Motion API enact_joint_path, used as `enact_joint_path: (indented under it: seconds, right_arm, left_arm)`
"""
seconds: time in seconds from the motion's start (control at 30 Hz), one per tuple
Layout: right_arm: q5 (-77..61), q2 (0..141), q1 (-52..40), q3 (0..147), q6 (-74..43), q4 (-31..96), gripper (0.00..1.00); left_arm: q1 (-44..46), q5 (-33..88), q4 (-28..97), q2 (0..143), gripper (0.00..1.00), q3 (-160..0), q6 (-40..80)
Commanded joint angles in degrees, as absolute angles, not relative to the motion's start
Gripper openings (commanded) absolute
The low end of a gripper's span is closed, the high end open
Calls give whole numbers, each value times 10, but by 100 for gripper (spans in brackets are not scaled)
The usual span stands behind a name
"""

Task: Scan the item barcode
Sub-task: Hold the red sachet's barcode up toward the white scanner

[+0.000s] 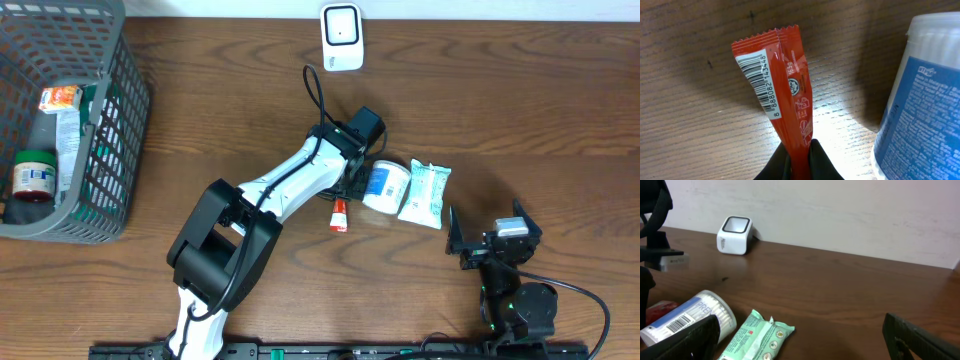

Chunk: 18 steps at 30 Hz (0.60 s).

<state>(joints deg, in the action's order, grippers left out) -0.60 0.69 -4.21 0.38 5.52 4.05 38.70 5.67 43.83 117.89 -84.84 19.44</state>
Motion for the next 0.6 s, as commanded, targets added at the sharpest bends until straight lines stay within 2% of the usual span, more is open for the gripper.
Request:
enact_joint_path:
  seconds: [0.0, 0.07, 0.1, 0.57]
  right_arm:
    - [-5, 4, -45, 3, 59, 43, 99]
    - [-5, 4, -45, 3, 59, 43, 99]
    - [-5, 4, -45, 3, 59, 43, 99]
    - [-5, 4, -45, 3, 59, 43, 99]
  left_arm:
    - [390, 54, 440, 1188, 9, -845, 192]
    - [391, 54, 440, 1188, 9, -845, 192]
    - [392, 54, 440, 1188, 13, -845, 191]
    - [394, 56, 440, 1188, 13, -845, 198]
